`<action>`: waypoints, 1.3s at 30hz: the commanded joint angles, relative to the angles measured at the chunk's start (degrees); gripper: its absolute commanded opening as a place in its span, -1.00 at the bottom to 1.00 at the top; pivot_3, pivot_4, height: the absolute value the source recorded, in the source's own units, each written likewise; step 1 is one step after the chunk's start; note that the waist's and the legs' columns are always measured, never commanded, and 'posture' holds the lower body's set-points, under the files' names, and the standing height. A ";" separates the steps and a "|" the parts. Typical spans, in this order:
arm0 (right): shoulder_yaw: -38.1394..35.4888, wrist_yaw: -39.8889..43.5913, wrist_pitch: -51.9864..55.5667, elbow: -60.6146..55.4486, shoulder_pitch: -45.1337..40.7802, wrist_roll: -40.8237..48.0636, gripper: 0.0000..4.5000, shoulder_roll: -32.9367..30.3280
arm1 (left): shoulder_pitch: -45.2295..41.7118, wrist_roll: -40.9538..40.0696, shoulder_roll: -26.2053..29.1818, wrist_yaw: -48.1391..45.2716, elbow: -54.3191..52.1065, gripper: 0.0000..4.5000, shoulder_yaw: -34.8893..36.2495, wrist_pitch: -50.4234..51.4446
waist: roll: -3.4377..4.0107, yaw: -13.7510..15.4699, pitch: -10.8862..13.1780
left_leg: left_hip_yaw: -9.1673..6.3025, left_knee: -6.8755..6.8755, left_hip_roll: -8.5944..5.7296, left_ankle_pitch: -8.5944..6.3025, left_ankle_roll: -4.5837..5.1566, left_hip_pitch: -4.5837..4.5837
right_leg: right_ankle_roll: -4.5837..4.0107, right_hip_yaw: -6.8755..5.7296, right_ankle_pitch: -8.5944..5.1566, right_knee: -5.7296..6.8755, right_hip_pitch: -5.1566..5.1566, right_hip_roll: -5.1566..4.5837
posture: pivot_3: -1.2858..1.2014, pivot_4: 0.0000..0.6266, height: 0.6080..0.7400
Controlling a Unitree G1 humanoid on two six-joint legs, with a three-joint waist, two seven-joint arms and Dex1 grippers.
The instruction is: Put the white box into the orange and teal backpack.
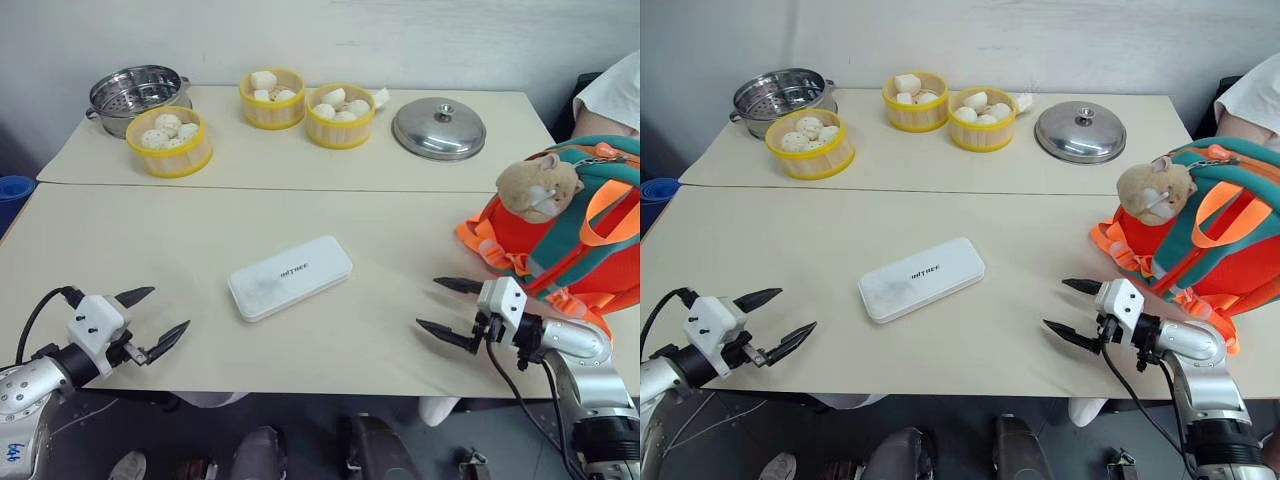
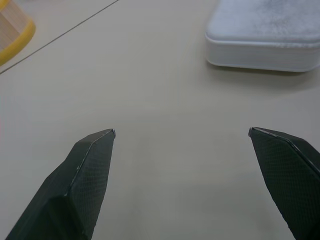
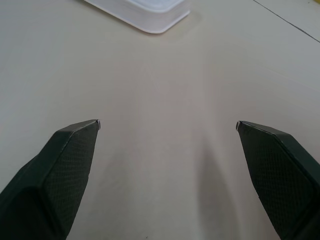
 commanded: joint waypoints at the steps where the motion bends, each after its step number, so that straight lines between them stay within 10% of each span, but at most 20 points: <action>1: -0.55 -0.04 0.08 -1.26 -0.81 1.20 0.99 -0.06 | -0.49 -0.94 0.88 -0.92 -0.51 1.00 0.49 -0.46 | 0.00 0.01 0.00 | 0.00 0.00 0.00 0.00 0.00 0.00 | 0.00 0.00 0.00 0.00 0.00 0.00 | 0.03 -0.52 1.00; 8: 6.07 -8.33 24.04 -10.95 -11.82 -1.15 0.71 -0.21 | -2.70 -7.44 2.77 0.05 -5.83 0.92 0.42 14.46 | 0.00 -0.51 0.01 | 0.00 0.02 0.02 0.09 -0.09 0.00 | -0.01 0.05 0.00 0.14 -0.08 0.00 | 0.03 -0.52 1.00; 20: 19.46 -23.25 22.02 6.46 -31.74 -18.76 -1.00 12.93 | -7.80 -7.80 -1.77 12.36 -15.51 -0.61 -7.35 32.86 | -0.05 -0.11 -0.03 | -0.23 -0.04 -0.08 0.28 -0.45 -0.29 | -0.13 -0.19 -0.03 0.13 -0.25 -0.04 | 0.03 -0.52 1.00; 22: 19.87 -22.37 20.35 8.72 -33.09 -18.65 -1.00 14.55 | -9.01 -7.89 -2.50 12.70 -15.31 -0.87 -8.46 33.54 | -0.04 -0.14 -0.02 | -0.23 -0.03 -0.08 0.28 -0.45 -0.29 | -0.13 -0.19 -0.03 0.13 -0.25 -0.04 | 0.03 -0.52 1.00; 39: 16.95 -8.67 35.32 -15.72 -18.04 -7.59 -1.00 8.80 | -16.23 -5.20 -4.49 8.69 -9.77 -0.87 -17.76 29.47 | -0.04 0.38 -0.03 | -0.33 -0.01 -0.06 0.31 -0.29 -0.20 | -0.13 -0.23 -0.03 0.28 -0.18 -0.01 | 0.03 -0.52 1.00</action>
